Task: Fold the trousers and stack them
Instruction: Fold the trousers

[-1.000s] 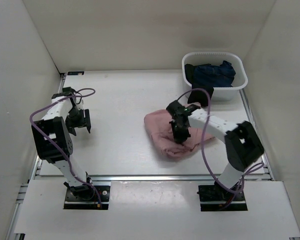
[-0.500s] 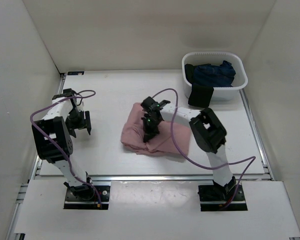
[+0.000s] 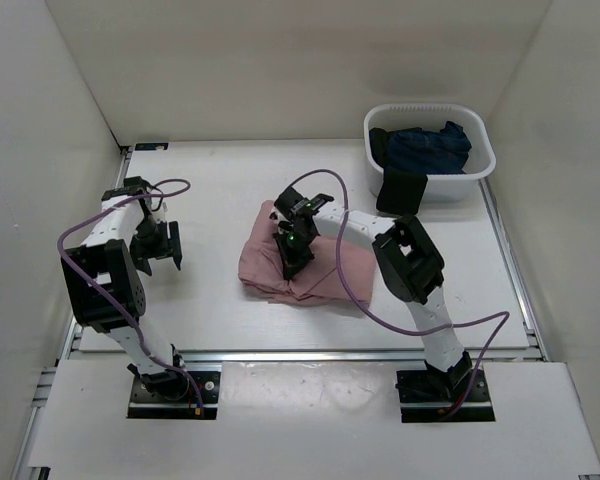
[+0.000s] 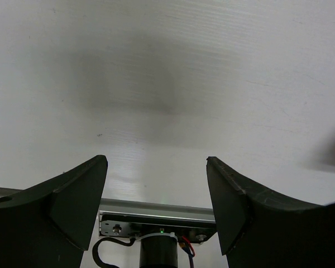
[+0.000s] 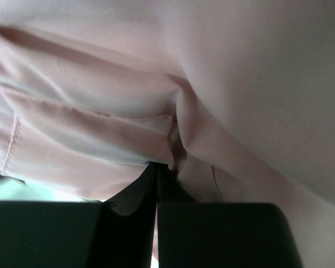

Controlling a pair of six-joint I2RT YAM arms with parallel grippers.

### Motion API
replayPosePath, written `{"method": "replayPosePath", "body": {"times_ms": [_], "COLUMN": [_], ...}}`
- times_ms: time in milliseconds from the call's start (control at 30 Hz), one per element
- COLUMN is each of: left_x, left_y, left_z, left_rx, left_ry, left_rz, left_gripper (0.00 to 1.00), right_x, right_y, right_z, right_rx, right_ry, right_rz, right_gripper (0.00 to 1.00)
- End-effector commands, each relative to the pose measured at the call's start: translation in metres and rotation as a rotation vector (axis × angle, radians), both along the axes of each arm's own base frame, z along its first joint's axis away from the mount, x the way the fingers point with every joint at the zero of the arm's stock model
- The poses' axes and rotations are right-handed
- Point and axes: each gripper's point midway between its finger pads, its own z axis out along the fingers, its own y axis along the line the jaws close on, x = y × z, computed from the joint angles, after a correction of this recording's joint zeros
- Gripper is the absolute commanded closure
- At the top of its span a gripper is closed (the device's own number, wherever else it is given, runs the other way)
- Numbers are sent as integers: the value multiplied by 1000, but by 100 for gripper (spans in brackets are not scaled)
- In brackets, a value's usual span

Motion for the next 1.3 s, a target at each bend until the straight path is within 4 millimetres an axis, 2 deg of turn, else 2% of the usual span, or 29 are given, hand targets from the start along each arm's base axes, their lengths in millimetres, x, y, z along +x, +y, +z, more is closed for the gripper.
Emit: {"method": "replayPosePath", "body": {"times_ms": [0,33,100,233,333,367,400,467,500,533,567,633,667,700,733,767,800,833,867,900,933,967,1000,1033,1067,1100,1167,1267], "left_x": [3,3,5,5,5,2,2,2,2,5,5,7,10,9,12,12,12,12,12,12,9,9,5,5,1,1,1,11], "left_y": [-3,-3,-3,-3,-3,-3,-3,-3,-2,-1,-1,3,3,8,8,8,8,8,11,9,8,8,7,10,9,9,9,13], "left_z": [9,9,9,9,9,9,9,9,11,14,14,16,18,21,24,26,26,29,29,29,26,26,23,23,19,19,19,30], "left_rx": [-18,-18,-18,-18,-18,-19,-19,-19,-8,-6,-6,14,16,27,29,31,31,33,34,23,21,21,18,18,16,16,16,35], "left_ry": [-39,-39,-39,-39,-39,-38,-38,-38,-45,-54,-54,-61,-70,-78,-87,-96,-96,-105,-105,-107,-96,-95,-84,-83,-71,-71,-71,-117], "left_rz": [1,1,1,1,1,1,1,1,2,1,1,4,4,14,14,14,14,14,23,22,22,22,22,31,31,31,31,32], "left_gripper": [17,17,17,17,17,17,17,17,17,17,16,16,16,16,14,14,14,14,13,13,11,10,10,10,10,9,9,9], "right_x": [-44,-50,-49,-49,-50,-50,-48,-40,-28,-24,-16,3,9,21,20,25,38,28,27,35,17,13,15,7,2,0,-7,-9], "right_y": [-23,-26,-19,-27,-31,-31,-27,-19,-14,-12,-11,-10,-13,-25,-40,-54,-82,-112,-137,-178,-215,-242,-281,-302,-330,-346,-373,-397], "right_z": [5,3,13,20,36,40,50,80,100,124,140,195,213,228,243,247,246,233,221,209,187,179,174,179,174,183,189,207], "right_rx": [-67,-82,-33,-85,-78,-70,-52,0,31,67,90,180,208,231,249,250,222,157,102,34,-70,-121,-172,-192,-234,-248,-305,-372], "right_ry": [38,41,22,3,-22,-30,-46,-109,-159,-208,-229,-322,-327,-338,-341,-339,-333,-311,-296,-278,-229,-217,-212,-246,-238,-288,-291,-358], "right_rz": [230,238,251,261,267,267,253,217,184,159,106,15,-60,-130,-185,-235,-331,-390,-441,-549,-617,-668,-776,-822,-901,-947,-1028,-1079], "right_gripper": [100,100,100,100,98,89,61,33,23,1,1,1,1,1,1,1,1,1,1,1,1,1,1,1,1,1,1,1]}}
